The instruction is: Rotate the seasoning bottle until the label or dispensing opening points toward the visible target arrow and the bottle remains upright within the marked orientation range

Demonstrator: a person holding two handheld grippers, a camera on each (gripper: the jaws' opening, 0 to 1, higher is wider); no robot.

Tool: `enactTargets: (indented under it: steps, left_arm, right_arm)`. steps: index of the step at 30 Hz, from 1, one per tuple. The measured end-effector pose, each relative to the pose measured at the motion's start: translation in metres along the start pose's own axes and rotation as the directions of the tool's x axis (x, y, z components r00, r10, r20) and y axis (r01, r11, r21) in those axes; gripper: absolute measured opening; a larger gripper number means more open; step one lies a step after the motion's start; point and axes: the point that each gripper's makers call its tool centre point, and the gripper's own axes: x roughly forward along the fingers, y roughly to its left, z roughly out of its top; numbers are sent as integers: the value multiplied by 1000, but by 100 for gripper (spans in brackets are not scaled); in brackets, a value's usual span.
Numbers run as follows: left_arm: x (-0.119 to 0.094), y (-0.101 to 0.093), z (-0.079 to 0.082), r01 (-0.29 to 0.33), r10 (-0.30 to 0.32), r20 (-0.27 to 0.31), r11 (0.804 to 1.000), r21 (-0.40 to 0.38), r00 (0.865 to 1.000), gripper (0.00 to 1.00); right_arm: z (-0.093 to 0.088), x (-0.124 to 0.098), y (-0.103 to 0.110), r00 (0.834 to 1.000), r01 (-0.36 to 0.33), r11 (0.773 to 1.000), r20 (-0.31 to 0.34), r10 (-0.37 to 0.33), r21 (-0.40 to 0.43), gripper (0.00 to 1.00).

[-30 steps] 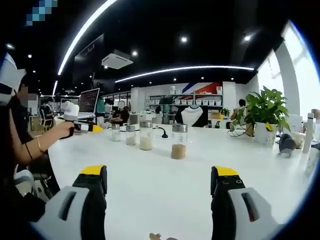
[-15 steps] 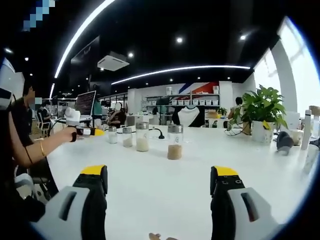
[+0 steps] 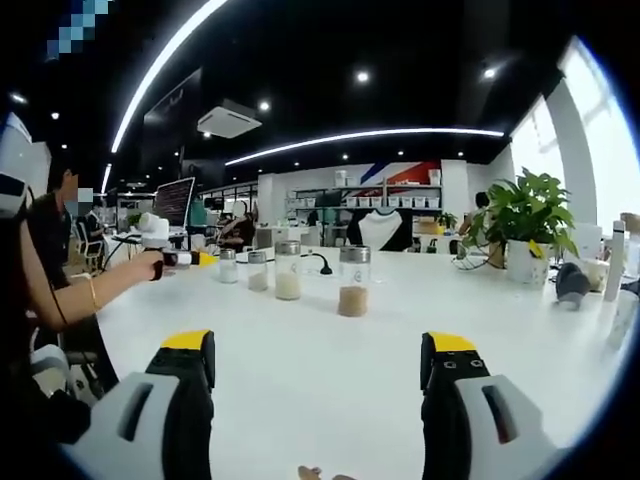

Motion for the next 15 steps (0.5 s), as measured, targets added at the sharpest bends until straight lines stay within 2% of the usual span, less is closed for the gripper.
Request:
enactTargets:
  steps: [15]
  left_arm:
    - [16,11,-1,-27,27,-4,1000,7,1000,70]
  right_arm:
    - [-1,2,0,1000,-1,1000,1,1,3,85]
